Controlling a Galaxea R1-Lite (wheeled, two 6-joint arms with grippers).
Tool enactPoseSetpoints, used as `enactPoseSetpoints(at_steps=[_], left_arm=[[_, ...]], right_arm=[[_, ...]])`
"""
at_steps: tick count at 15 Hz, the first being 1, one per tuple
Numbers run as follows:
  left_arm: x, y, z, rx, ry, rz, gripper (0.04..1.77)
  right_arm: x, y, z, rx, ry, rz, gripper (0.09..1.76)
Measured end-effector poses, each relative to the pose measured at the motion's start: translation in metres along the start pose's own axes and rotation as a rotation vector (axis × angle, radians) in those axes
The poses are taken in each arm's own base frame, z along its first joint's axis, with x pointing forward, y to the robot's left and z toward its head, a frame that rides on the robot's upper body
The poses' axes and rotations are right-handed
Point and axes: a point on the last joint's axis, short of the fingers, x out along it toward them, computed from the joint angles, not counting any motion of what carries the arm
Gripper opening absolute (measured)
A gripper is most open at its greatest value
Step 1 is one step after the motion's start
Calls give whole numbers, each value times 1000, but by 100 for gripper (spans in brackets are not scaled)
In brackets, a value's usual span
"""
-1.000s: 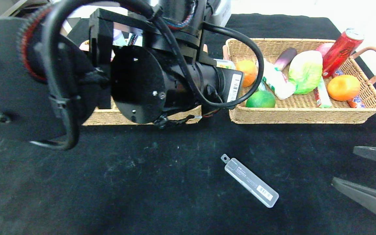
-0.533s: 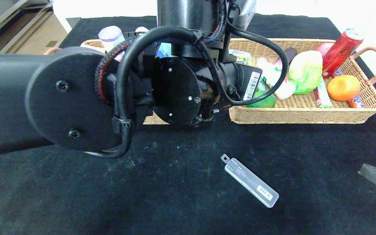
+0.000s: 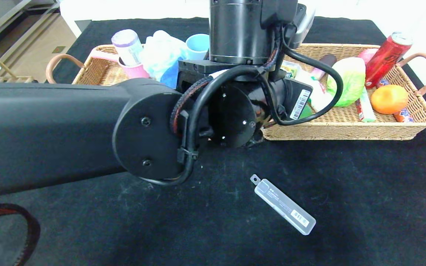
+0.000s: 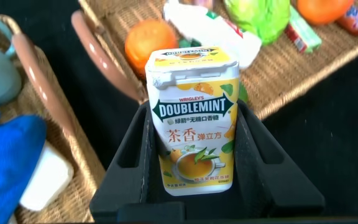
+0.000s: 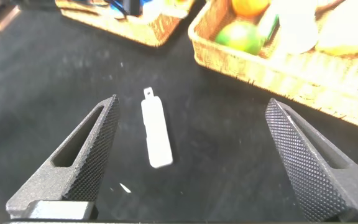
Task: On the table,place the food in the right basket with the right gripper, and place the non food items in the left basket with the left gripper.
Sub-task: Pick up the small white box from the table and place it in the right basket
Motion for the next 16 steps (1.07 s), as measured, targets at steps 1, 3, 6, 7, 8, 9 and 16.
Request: enactPoseSetpoints(at_steps=[1, 3, 6, 7, 8, 9, 16], left_arm=[[5, -1, 2, 2, -18, 5, 78], [16, -5, 0, 39, -37, 17, 78], [33, -10, -2, 81, -110, 52, 78], [39, -13, -7, 89, -107, 55, 78], [43, -15, -11, 92, -104, 55, 78], [46, -16, -14, 95, -100, 55, 78], [54, -16, -22, 104, -96, 59, 78]], right_arm=[[-1, 0, 1, 0, -7, 0, 171], [-4, 1, 3, -4, -22, 0, 171], [-9, 3, 7, -9, -43, 2, 171], [-10, 3, 7, -11, -47, 2, 171], [-10, 3, 7, -11, -49, 3, 171], [-10, 3, 7, -12, -50, 3, 171], [-10, 3, 7, -8, -46, 7, 171]])
